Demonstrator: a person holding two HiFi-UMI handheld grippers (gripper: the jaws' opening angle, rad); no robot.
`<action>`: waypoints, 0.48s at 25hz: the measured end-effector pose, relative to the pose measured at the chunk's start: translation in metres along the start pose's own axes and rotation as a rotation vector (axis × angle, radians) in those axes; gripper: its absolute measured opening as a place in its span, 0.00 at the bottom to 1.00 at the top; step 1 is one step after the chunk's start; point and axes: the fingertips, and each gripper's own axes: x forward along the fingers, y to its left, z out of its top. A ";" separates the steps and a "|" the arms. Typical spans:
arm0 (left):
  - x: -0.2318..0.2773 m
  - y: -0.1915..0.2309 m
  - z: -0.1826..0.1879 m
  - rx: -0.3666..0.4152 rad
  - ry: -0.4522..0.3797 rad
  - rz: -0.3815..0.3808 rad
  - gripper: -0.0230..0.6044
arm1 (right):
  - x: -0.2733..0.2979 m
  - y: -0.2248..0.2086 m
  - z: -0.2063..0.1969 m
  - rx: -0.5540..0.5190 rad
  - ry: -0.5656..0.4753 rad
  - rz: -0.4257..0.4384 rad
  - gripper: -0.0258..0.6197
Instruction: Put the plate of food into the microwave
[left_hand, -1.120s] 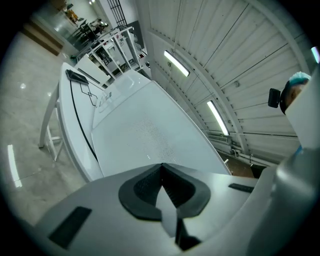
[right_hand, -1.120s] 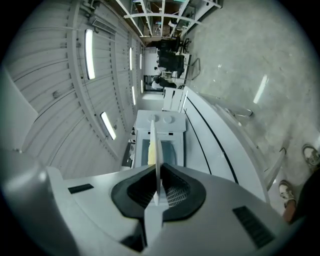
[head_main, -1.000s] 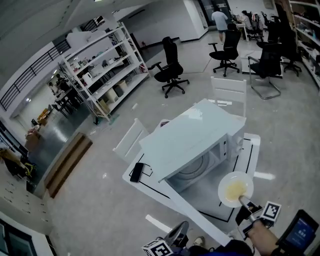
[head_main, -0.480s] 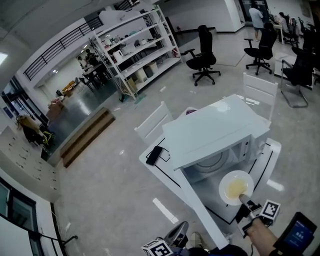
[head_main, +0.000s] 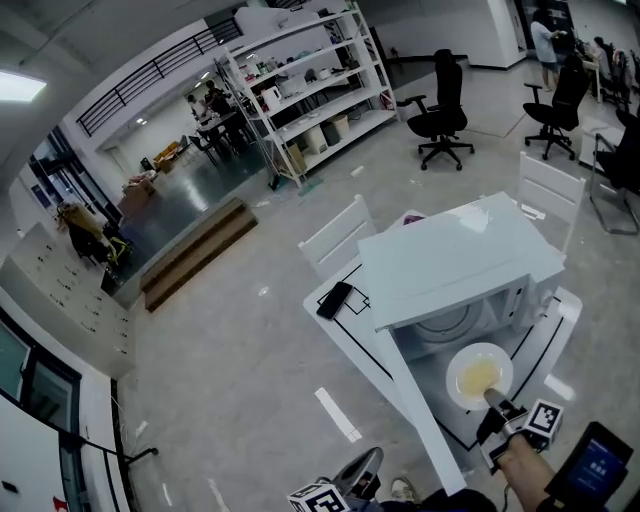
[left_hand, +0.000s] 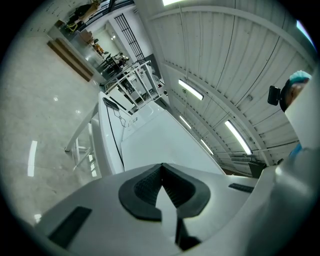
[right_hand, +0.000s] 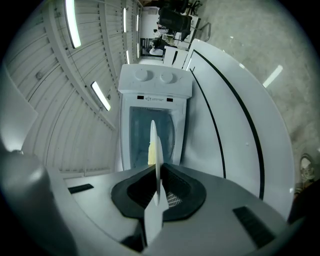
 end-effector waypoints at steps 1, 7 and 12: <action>-0.001 -0.001 0.000 0.001 -0.004 0.003 0.05 | 0.001 -0.001 0.001 -0.004 0.003 -0.003 0.07; -0.008 -0.002 -0.003 -0.001 -0.027 0.027 0.05 | 0.007 -0.007 0.005 -0.004 0.009 -0.014 0.07; -0.017 -0.005 -0.018 -0.027 -0.071 0.048 0.05 | 0.015 -0.010 0.007 -0.007 0.044 -0.015 0.07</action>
